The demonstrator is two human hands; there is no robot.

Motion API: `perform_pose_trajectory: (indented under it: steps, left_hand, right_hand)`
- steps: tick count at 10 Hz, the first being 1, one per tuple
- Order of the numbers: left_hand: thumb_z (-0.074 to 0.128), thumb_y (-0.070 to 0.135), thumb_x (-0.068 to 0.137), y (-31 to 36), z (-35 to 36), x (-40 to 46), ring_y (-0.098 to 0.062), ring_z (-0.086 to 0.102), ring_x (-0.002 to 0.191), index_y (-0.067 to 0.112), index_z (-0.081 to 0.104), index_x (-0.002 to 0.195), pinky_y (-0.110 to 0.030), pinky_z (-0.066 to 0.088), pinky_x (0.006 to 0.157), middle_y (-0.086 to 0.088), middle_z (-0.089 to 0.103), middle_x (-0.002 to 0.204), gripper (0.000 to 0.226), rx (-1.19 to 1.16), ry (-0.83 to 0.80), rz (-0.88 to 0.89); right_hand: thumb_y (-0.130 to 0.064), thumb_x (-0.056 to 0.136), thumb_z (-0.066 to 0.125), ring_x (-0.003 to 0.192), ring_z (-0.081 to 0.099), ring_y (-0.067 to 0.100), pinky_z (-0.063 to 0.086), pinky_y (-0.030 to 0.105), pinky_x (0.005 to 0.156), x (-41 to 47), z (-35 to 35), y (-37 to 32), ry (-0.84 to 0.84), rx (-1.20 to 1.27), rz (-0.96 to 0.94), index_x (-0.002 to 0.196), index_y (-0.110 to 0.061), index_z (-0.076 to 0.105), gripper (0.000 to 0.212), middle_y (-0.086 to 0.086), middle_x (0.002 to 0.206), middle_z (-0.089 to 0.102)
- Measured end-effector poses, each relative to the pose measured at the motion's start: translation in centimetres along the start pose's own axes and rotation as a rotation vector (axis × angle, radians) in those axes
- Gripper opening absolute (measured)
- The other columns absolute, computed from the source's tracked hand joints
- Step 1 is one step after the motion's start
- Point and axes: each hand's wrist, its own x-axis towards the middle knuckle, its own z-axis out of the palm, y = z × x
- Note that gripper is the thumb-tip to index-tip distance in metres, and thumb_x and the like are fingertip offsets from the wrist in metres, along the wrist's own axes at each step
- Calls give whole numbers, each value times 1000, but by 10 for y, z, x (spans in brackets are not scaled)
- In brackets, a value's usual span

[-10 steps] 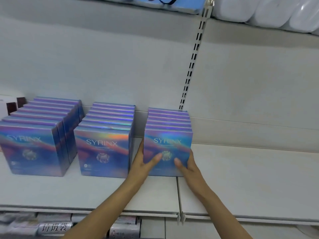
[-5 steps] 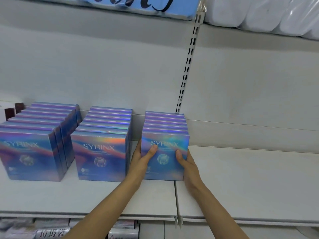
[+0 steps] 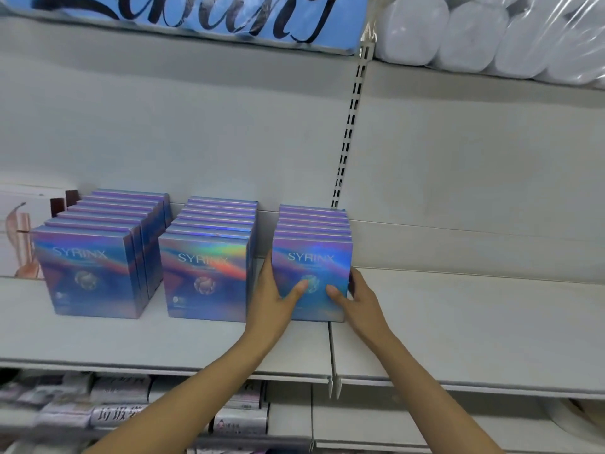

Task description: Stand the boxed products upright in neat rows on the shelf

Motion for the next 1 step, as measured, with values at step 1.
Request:
perform_pose_trajectory:
  steps: [1]
  left_hand:
    - [68, 47, 90, -5, -15, -31, 7, 41, 137, 45, 27, 153, -20, 45, 103, 23, 43, 150, 75, 19, -57, 19]
  right_hand:
    - [-39, 92, 68, 134, 45, 2, 40, 15, 107, -28, -8, 2, 67, -254, -32, 152, -26, 36, 69, -14, 151, 44]
